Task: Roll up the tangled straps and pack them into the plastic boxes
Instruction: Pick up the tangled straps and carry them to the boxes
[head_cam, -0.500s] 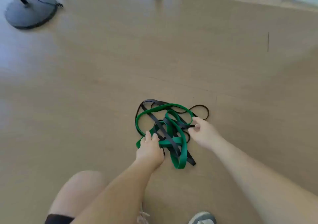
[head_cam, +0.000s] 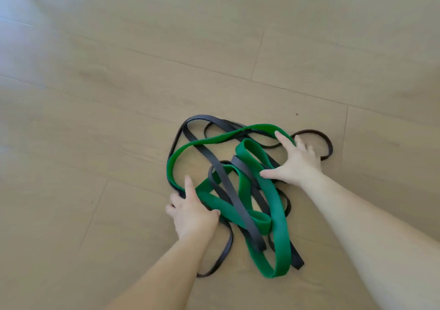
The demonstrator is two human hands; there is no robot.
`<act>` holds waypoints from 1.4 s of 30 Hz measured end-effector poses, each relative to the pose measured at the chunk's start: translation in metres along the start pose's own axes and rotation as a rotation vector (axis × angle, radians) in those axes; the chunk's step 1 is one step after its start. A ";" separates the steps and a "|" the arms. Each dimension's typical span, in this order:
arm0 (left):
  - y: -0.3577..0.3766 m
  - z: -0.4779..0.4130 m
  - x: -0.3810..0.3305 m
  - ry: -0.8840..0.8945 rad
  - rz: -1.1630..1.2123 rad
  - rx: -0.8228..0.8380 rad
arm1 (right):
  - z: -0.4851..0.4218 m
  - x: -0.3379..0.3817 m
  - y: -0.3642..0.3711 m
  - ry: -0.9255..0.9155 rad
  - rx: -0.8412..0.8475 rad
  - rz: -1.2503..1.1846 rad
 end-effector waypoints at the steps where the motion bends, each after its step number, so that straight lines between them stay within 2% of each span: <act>1: -0.001 -0.005 -0.007 0.036 0.060 -0.022 | 0.000 0.001 -0.003 -0.005 -0.041 0.019; 3: -0.005 -0.013 -0.027 0.120 0.233 -0.002 | 0.002 0.005 -0.005 -0.045 -0.114 0.012; 5: -0.013 -0.016 -0.050 0.125 0.398 0.035 | 0.007 0.010 -0.005 -0.047 -0.113 -0.027; 8: -0.015 -0.006 -0.080 0.202 0.536 0.177 | 0.012 0.017 -0.003 -0.040 0.025 -0.122; 11: -0.009 0.011 -0.100 0.259 0.642 0.401 | 0.017 0.012 0.008 -0.055 0.249 -0.455; 13: -0.015 0.015 -0.094 0.205 0.758 0.361 | 0.026 0.004 0.012 -0.042 0.275 -0.480; 14: -0.020 0.013 -0.085 0.190 0.763 0.245 | 0.029 -0.001 0.011 -0.030 0.218 -0.388; 15: -0.027 0.009 -0.074 0.202 0.664 0.105 | 0.031 -0.003 0.008 -0.030 0.116 -0.209; 17: -0.031 0.003 -0.051 0.175 0.264 -0.078 | 0.036 0.004 -0.001 -0.067 -0.070 0.161; 18: -0.026 0.000 -0.041 0.119 0.117 -0.090 | 0.038 0.011 -0.003 -0.086 -0.102 0.244; 19: -0.021 0.001 -0.033 0.037 0.074 -0.050 | 0.038 0.015 -0.001 -0.092 -0.076 0.251; 21: -0.006 0.006 -0.027 -0.107 0.166 0.049 | 0.038 0.019 0.007 -0.040 0.096 0.069; 23: 0.008 0.014 -0.029 -0.134 0.270 0.119 | 0.041 0.023 0.015 0.019 0.267 -0.285; 25: 0.017 0.020 -0.035 -0.123 0.440 0.185 | 0.045 0.031 0.017 0.036 0.340 -0.529; 28: 0.018 0.023 -0.038 -0.173 0.622 0.260 | 0.056 0.032 0.015 0.053 0.447 -0.706; 31: 0.025 0.028 -0.044 -0.130 0.622 0.334 | 0.073 0.029 0.022 0.036 0.553 -0.818; 34: 0.031 0.045 -0.059 -0.116 0.650 0.410 | 0.086 0.030 0.035 -0.001 0.501 -0.962; 39: 0.037 0.060 -0.074 -0.081 0.819 0.433 | 0.089 0.010 0.043 -0.022 0.419 -1.090; 42: 0.025 0.075 -0.097 -0.003 0.796 0.495 | 0.093 -0.006 0.022 -0.041 0.292 -1.134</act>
Point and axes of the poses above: each hand's wrist, its own z-axis away from the middle knuckle, its own y-axis out of the palm, x = y × z, the point moved 3 cm from there along -z, towards the middle knuckle
